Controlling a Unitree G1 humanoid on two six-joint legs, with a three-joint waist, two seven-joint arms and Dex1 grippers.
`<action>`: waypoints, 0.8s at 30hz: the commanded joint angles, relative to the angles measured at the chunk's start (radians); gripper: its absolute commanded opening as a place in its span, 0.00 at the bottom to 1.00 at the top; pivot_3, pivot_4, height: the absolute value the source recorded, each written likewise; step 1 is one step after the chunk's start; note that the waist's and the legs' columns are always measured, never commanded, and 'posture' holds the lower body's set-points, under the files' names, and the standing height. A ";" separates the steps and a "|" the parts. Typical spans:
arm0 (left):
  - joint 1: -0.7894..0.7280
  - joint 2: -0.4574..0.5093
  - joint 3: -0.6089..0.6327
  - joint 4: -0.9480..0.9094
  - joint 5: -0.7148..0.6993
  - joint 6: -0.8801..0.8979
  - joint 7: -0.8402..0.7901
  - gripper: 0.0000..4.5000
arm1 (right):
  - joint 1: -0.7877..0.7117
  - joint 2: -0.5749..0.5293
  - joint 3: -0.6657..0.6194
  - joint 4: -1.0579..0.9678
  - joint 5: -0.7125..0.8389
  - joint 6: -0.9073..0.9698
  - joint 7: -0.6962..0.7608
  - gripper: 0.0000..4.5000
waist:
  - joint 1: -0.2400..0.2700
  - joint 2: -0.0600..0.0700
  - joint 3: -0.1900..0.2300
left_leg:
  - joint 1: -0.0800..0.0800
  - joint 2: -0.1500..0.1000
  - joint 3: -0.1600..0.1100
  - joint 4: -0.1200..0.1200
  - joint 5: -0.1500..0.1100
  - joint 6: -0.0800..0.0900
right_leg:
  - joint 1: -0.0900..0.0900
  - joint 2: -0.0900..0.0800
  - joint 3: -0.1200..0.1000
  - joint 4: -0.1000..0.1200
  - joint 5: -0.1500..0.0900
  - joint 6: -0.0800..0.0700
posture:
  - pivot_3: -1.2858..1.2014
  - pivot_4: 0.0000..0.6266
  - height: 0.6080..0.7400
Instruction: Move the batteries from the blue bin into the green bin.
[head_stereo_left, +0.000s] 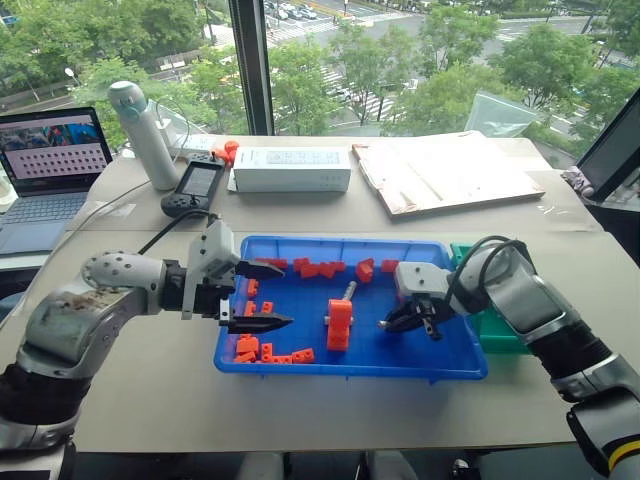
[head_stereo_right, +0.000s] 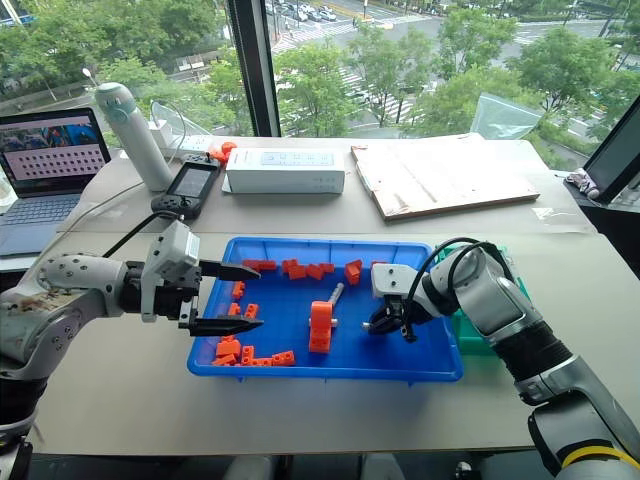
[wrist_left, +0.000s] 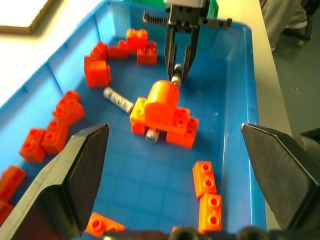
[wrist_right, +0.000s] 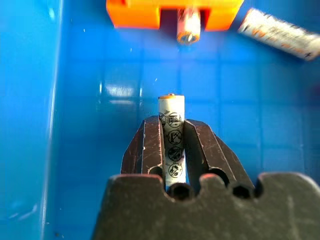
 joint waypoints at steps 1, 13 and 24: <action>-0.052 -0.025 0.028 0.007 -0.055 0.014 0.003 1.00 | -0.078 -0.064 -0.102 -0.084 0.036 0.091 -0.006 0.06 | 0.000 0.000 0.000 | 0.000 0.000 0.000 0.000 0.000 0.000 | 0.000 0.000 0.000 0.000 0.000 0.000 | 0.52 0.24 0.96; -0.242 -0.164 -0.046 0.143 -0.040 -0.010 -0.016 1.00 | 0.001 -0.376 -0.272 0.026 -0.038 0.155 -0.124 0.06 | 0.009 -0.001 0.000 | -0.001 0.000 0.000 0.000 -0.001 0.000 | 0.000 0.000 0.000 -0.003 0.000 0.000 | 0.52 0.24 0.96; -0.243 -0.140 -0.060 0.167 0.009 -0.024 -0.042 1.00 | -0.059 -0.251 -0.282 0.011 -0.039 0.157 -0.300 0.65 | -0.014 0.000 0.001 | 0.000 0.001 0.001 0.001 -0.001 0.000 | 0.000 0.001 0.001 0.000 0.000 0.000 | 0.52 0.24 0.96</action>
